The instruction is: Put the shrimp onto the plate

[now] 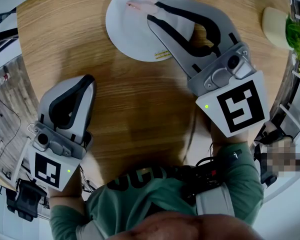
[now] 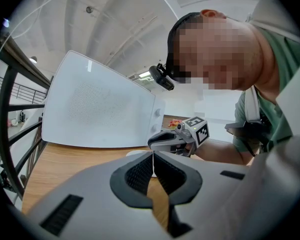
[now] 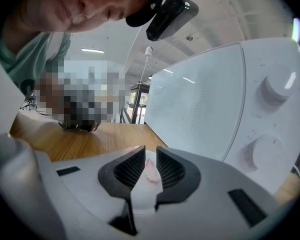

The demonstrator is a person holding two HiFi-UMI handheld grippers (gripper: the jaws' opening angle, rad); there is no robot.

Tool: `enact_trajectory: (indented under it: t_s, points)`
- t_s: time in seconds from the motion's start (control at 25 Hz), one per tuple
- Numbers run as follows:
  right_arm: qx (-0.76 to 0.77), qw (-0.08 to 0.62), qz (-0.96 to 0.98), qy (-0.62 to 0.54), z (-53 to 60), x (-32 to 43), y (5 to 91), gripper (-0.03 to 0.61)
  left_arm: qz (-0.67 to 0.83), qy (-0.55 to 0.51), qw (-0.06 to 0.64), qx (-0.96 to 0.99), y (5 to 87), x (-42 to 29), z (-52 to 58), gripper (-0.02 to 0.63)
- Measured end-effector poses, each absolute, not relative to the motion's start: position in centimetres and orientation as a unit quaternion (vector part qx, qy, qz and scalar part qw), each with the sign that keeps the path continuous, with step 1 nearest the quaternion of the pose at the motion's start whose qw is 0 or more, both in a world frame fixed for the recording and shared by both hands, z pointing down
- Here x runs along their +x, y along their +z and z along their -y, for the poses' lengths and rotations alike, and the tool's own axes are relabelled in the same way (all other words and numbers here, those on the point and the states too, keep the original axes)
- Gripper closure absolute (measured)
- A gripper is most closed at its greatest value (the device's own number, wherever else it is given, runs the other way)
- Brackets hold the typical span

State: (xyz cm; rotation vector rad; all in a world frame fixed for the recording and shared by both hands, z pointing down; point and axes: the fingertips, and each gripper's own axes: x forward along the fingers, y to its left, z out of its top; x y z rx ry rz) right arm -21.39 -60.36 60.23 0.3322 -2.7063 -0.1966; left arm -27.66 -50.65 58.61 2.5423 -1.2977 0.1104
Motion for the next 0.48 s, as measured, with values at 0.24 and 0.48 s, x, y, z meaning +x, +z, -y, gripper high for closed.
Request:
enact_trajectory:
  t_s: [0.24, 0.48]
  points:
    - [0.118, 0.207, 0.969, -0.067, 60.31, -21.4, 60.51, 0.526, 0.452, 0.036, 0.144, 0.88, 58.62, -27.73, 50.52, 0.603]
    - [0.121, 0.198, 0.97, -0.069, 60.35, -21.39, 60.02, 0.526, 0.457, 0.035, 0.146, 0.876, 58.58, -28.0, 50.24, 0.603]
